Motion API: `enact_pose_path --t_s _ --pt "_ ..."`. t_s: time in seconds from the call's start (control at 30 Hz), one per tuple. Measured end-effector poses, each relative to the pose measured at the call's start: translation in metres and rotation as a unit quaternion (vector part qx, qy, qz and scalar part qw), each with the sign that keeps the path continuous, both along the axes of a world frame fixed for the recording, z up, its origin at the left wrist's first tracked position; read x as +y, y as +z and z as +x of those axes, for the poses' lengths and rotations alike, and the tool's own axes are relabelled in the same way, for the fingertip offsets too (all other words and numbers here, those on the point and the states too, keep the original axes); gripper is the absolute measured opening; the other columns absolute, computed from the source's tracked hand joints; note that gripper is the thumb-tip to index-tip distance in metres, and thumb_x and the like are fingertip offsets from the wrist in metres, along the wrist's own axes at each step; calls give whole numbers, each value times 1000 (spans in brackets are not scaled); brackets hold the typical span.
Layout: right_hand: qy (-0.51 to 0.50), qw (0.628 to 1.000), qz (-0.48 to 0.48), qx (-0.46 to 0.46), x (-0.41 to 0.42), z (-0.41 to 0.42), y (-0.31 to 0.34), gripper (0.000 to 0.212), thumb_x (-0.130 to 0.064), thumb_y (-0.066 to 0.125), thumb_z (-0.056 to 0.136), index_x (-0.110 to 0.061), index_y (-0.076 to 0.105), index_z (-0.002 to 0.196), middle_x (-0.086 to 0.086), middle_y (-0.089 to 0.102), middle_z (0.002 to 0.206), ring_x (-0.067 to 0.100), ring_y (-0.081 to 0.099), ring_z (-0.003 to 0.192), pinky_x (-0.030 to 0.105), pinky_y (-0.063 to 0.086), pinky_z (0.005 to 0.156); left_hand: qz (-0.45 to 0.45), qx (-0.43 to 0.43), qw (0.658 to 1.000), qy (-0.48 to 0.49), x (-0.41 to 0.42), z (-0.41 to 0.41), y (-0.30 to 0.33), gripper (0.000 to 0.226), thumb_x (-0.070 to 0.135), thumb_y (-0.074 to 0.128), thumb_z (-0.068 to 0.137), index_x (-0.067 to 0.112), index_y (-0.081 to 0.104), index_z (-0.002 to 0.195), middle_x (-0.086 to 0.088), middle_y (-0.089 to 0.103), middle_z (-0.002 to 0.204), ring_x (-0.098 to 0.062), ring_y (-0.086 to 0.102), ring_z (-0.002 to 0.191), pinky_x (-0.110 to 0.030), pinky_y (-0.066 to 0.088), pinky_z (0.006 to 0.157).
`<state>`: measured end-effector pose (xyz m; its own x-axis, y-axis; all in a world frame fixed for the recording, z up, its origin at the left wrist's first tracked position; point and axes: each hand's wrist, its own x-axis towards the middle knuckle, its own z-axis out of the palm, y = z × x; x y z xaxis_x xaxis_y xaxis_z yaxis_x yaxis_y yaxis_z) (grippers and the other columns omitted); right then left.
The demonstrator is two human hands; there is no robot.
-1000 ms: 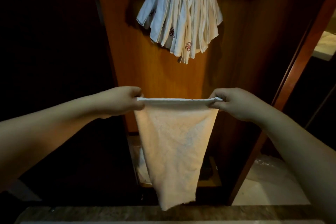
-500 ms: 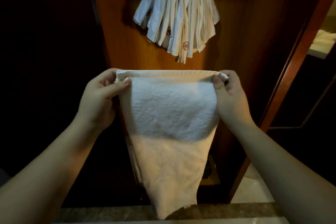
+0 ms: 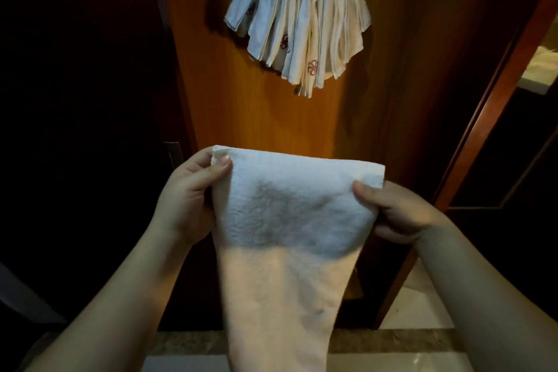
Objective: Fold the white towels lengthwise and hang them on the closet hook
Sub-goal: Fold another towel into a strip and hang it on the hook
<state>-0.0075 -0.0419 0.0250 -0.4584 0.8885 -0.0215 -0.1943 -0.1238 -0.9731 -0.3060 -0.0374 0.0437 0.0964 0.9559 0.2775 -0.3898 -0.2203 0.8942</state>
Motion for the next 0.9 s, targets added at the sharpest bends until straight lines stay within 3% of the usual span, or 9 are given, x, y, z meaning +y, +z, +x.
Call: enact_pose_path --t_s 0.1,0.2,0.3,0.37,0.43,0.57,0.73,0.83,0.9 --pt "-3 998 2 62 -3 -4 0 51 -34 83 79 -12 71 123 15 67 127 31 63 121 44 53 100 8 4 1000 -12 -2 -7 -6 17 19 59 81 20 76 81 -5 73 79 -17 70 70 -27 58 65" --pt "9 995 12 102 -5 -16 -2 44 -32 84 79 -15 74 117 12 71 120 27 67 114 39 54 93 -34 70 995 -59 -12 -11 -20 20 21 66 76 18 80 90 -11 77 92 -24 74 80 -31 60 66" --pt "-3 996 28 88 -4 -20 -7 34 -32 81 81 -17 77 112 9 74 114 24 69 110 36 55 91 -83 123 983 -105 -18 -14 -32 27 26 77 77 11 80 99 -17 75 106 -30 73 96 -32 59 74" --pt "-21 997 14 76 -2 -17 -10 33 -29 73 86 -15 75 117 13 71 121 28 67 115 37 55 91 -94 118 986 -75 -14 -19 -35 17 21 68 85 14 81 94 -12 76 103 -25 73 95 -29 59 73" --pt "-33 997 -3 65 2 -13 -13 38 -29 67 89 -13 71 123 17 66 130 34 62 122 40 55 92 -93 116 987 -57 -10 -21 -36 23 23 59 85 17 82 89 -7 77 97 -19 74 90 -25 58 71" --pt "-51 997 -27 53 13 -13 -13 43 -31 68 91 -10 66 129 19 63 134 36 61 125 43 56 93 -105 91 990 -39 1 -16 -40 20 29 66 88 17 81 95 -8 76 104 -22 74 94 -25 58 69" --pt "-217 969 -96 -63 17 -47 -38 35 -29 61 99 -8 63 127 15 73 116 32 72 105 47 58 91 -191 61 978 56 11 14 -71 21 16 59 97 5 76 103 -18 74 108 -29 74 93 -33 61 74" --pt "-350 912 -136 -164 6 -79 -70 49 -46 58 99 -7 59 129 12 69 117 31 68 103 48 56 92 -212 89 965 123 -3 37 -96 17 22 63 95 17 78 100 -8 77 101 -28 73 97 -45 55 94" --pt "-396 882 -117 -227 -9 -99 -87 49 -55 51 99 -11 61 119 4 69 102 21 67 90 35 55 72 -206 127 956 164 -19 51 -107 16 33 63 92 34 79 95 3 77 97 -17 72 96 -44 54 94"
